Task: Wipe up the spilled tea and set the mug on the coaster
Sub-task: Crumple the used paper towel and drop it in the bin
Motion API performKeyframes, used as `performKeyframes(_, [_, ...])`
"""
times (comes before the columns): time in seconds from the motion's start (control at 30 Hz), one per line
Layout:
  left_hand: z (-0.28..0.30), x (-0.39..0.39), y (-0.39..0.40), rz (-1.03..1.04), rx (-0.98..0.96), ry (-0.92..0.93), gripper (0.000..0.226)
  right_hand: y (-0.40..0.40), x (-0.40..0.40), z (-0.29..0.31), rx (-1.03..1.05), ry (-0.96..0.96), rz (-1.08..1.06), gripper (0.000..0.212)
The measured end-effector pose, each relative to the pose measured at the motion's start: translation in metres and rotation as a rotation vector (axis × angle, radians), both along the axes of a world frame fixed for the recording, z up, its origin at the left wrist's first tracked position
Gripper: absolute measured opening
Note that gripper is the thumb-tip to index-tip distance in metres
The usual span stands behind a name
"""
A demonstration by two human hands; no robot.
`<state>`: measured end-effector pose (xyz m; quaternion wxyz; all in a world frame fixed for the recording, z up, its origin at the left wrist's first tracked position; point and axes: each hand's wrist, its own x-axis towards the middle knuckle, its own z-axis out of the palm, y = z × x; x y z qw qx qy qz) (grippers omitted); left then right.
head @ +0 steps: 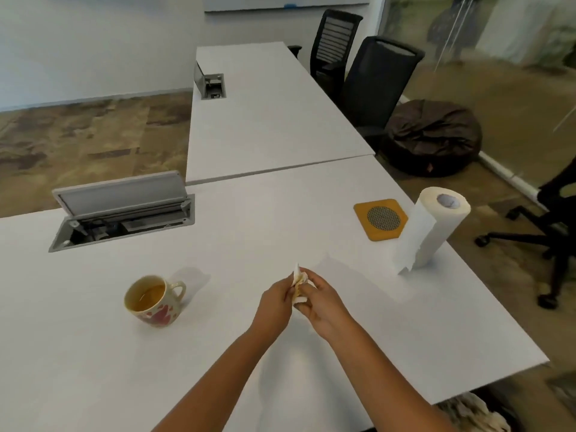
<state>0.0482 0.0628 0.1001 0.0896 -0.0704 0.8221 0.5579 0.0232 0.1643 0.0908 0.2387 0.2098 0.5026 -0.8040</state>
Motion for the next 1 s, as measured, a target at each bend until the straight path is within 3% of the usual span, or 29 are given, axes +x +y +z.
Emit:
performKeyframes(0.13, [0.007, -0.005, 0.045, -0.16, 0.028, 0.02, 0.033, 0.039, 0.001, 0.008, 0.003, 0.003, -0.177, 0.03])
performKeyframes(0.27, [0.004, -0.016, 0.091, -0.398, -0.418, 0.163, 0.04, 0.093, 0.016, 0.017, 0.017, -0.004, -0.347, 0.034])
performKeyframes(0.5, [0.008, 0.002, 0.2, -0.592, -0.399, 0.359, 0.038, 0.184, 0.061, 0.032, 0.175, 0.032, -0.758, 0.028])
performKeyframes(0.7, [0.037, 0.035, 0.283, -0.795, -0.149, 0.548, 0.031, 0.242, 0.101, 0.054, 0.588, 0.211, -1.026, 0.019])
performKeyframes(0.8, [0.053, 0.049, 0.318, -0.906, 0.006, 0.63, 0.028, 0.268, 0.129, 0.065, 0.67, 0.321, -1.141, 0.016])
performKeyframes(1.0, [0.067, 0.066, 0.364, -0.846, 0.305, 0.509, 0.027, 0.311, 0.16, 0.076, 0.841, 0.543, -1.233, 0.022])
